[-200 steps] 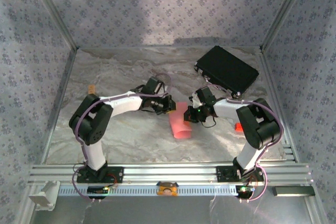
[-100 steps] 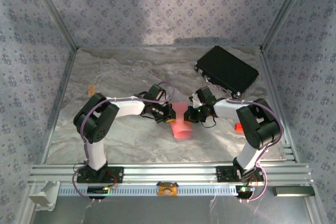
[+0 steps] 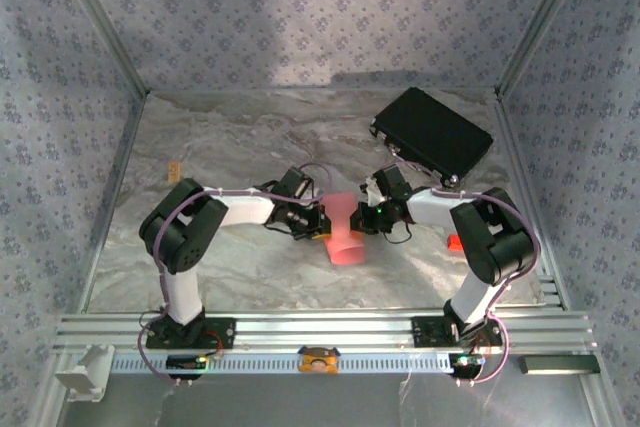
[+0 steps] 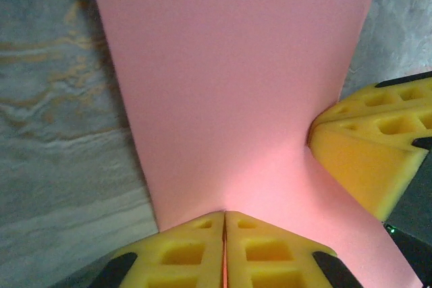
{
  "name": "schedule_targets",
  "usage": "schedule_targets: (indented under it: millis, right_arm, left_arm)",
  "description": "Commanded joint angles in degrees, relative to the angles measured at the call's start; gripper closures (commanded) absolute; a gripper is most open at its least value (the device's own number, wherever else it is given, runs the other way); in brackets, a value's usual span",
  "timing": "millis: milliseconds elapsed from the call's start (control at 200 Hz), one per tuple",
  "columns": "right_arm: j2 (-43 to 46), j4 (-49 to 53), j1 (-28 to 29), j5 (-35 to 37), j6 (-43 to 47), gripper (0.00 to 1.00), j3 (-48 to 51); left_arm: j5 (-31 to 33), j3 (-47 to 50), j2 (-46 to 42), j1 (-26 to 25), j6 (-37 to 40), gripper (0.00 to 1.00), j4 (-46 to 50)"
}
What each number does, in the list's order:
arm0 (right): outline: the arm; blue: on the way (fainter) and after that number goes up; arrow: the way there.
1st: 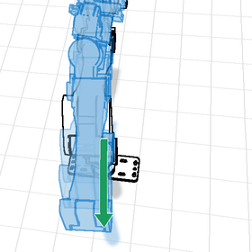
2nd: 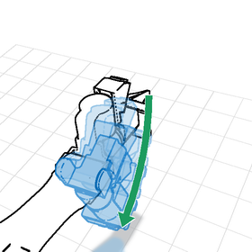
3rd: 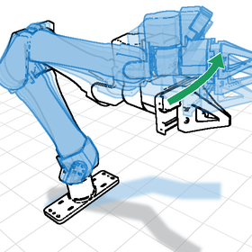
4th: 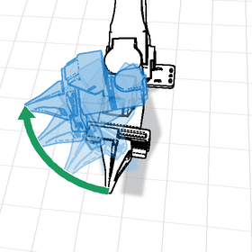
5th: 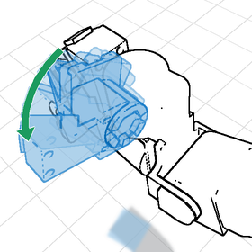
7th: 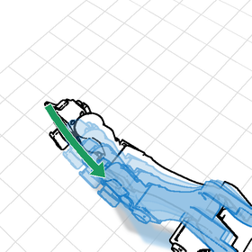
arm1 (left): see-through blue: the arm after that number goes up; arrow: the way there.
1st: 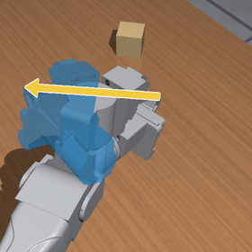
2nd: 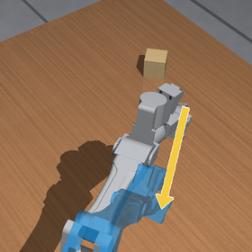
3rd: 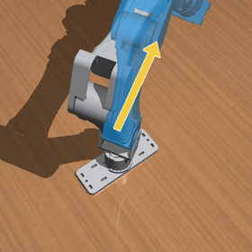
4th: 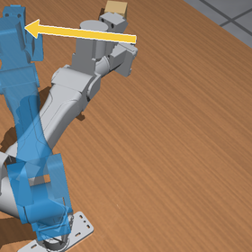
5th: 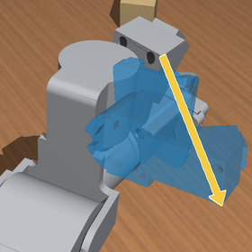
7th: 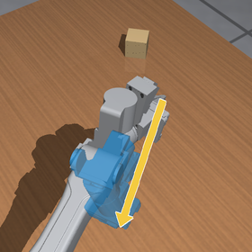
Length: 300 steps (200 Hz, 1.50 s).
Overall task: Fold a paper plane with a square sheet of paper (pick it up from the middle)
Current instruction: First fold the square sheet of paper in half at the center of the table.
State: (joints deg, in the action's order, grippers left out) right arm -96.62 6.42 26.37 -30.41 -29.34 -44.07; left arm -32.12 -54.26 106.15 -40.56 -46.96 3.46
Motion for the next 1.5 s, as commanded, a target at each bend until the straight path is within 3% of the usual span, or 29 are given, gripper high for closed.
schedule_targets:
  millis: [0, 385, 874, 1174, 1494]
  right_arm:
    - [-0.29, 3.65, -0.3, 3.27, -0.69, 1.0, 1.66]
    - [0.34, 3.61, -0.19, 3.62, -0.97, 1.0, 2.12]
    - [0.11, 3.65, -0.18, 3.78, -0.95, 1.0, 2.06]
    - [0.82, 4.52, -0.35, 4.58, -0.95, 1.0, 2.02]
    - [0.82, 4.37, -0.18, 4.54, -0.99, 1.0, 2.13]
  left_arm:
    - [1.07, 0.03, -3.83, 0.04, -0.36, 0.9, 2.3]
    - [-4.44, 5.7, -3.48, -2.47, -10.19, 0.9, -11.72]
    - [-0.49, 10.74, -1.74, -2.26, -3.4, 0.94, -7.7]
    - [-1.74, 8.81, -7.74, -3.12, -10.83, 0.96, -12.42]
    - [-3.26, 12.12, -5.91, -4.47, -14.29, 0.96, -17.28]
